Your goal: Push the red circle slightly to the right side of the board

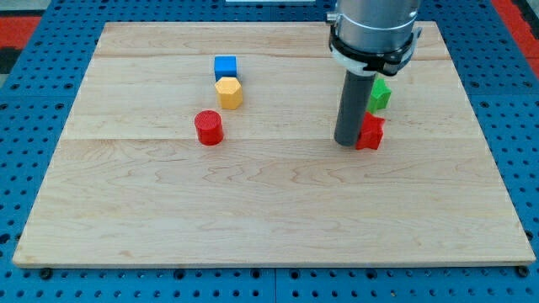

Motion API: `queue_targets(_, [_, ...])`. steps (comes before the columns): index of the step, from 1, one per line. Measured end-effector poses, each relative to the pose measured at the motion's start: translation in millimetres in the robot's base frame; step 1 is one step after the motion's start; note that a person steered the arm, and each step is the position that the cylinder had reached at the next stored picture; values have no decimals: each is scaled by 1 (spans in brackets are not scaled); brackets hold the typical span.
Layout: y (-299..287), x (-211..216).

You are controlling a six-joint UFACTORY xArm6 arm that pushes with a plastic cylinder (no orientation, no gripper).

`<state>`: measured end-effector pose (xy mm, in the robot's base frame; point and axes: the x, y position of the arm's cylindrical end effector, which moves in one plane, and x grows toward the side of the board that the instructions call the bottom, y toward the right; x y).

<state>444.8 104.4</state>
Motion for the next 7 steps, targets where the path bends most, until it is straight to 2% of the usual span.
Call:
queue_targets(1, [1, -2])
queue_targets(2, [-56, 8])
queue_targets(4, [-172, 59])
queue_targets(5, [-237, 41])
queue_targets(6, [-269, -5])
queue_targets(7, [-244, -30])
